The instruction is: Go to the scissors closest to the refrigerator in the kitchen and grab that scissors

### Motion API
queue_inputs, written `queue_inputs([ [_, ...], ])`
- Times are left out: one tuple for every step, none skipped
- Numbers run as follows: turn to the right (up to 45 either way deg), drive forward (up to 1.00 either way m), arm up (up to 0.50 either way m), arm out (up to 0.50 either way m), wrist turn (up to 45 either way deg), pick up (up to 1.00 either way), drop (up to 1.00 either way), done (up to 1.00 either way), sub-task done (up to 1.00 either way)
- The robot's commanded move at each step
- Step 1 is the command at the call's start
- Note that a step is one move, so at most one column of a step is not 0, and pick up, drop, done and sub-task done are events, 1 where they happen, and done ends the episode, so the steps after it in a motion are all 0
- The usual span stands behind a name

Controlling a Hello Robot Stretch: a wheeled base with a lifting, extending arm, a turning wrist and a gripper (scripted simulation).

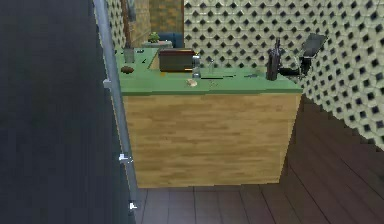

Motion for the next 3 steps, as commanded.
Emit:
queue_inputs([
  [0.0, 0.15, 0.00, 0.00, 0.0, 0.00, 0.00, 0.00, 0.00],
  [0.0, 0.65, 0.00, 0.00, 0.0, 0.00, 0.00, 0.00, 0.00],
  [-45.0, 0.00, 0.00, 0.00, 0.0, 0.00, 0.00, 0.00, 0.00],
])
